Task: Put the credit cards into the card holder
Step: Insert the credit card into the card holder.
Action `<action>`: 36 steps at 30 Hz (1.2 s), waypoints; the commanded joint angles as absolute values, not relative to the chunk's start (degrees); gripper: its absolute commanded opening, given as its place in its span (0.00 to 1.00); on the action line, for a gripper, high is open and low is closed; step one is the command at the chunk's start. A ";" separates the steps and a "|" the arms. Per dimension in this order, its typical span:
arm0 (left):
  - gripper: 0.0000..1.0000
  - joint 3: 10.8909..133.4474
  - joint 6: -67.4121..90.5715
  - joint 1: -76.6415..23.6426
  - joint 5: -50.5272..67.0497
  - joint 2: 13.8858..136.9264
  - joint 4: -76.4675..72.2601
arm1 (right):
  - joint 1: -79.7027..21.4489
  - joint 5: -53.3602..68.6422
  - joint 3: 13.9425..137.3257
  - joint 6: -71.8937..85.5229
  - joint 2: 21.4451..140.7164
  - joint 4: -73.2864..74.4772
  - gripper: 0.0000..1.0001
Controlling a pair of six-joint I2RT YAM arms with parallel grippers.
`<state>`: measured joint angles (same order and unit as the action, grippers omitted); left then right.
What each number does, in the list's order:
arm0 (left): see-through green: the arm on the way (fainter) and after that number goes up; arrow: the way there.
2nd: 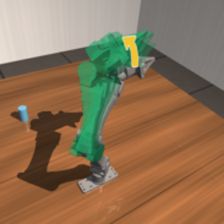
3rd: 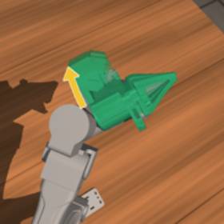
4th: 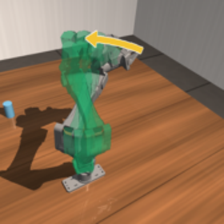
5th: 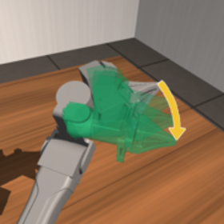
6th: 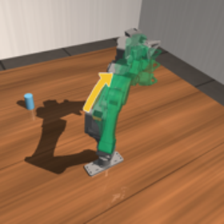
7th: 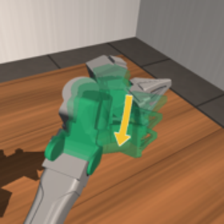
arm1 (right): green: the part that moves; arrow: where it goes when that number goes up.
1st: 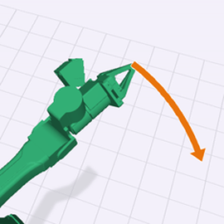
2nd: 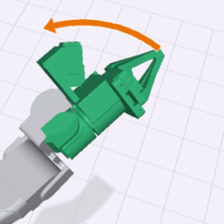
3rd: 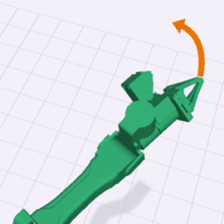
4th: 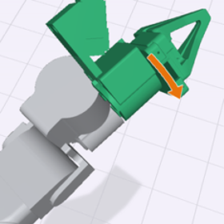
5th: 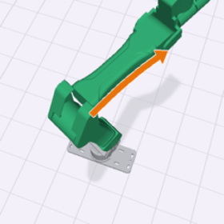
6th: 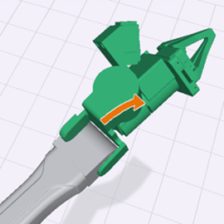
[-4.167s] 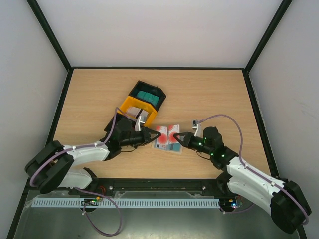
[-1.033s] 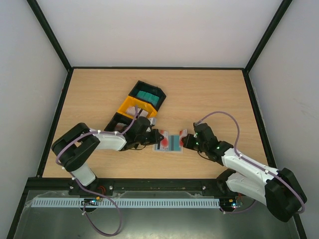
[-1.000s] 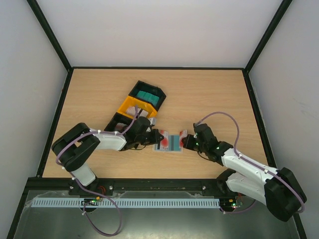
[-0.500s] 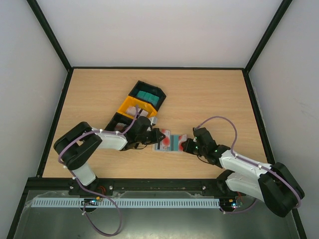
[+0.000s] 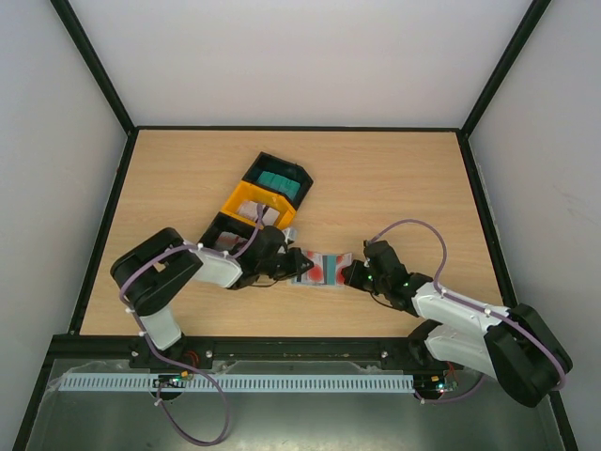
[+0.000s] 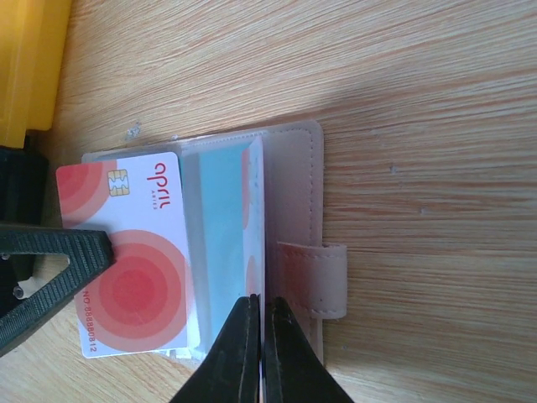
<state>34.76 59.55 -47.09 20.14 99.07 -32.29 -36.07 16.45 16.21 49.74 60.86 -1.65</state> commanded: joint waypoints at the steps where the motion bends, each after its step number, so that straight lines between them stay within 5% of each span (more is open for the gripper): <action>1: 0.02 33.74 60.90 -47.79 21.02 101.12 -34.77 | -36.03 13.00 14.44 50.16 62.02 1.36 0.02; 18: 0.03 35.38 58.98 -48.61 23.39 106.65 -36.50 | -36.01 13.02 15.57 48.96 65.43 1.43 0.02; 24: 0.04 36.29 58.13 -48.66 22.19 107.57 -35.31 | -35.99 10.34 21.67 48.32 58.46 10.14 0.02; 32: 0.17 37.84 57.24 -49.72 20.57 106.52 -31.07 | -36.03 0.36 25.62 48.25 55.28 25.72 0.02; 36: 0.35 41.12 55.58 -51.58 17.70 105.02 -22.79 | -36.12 1.53 25.36 48.35 57.82 25.51 0.02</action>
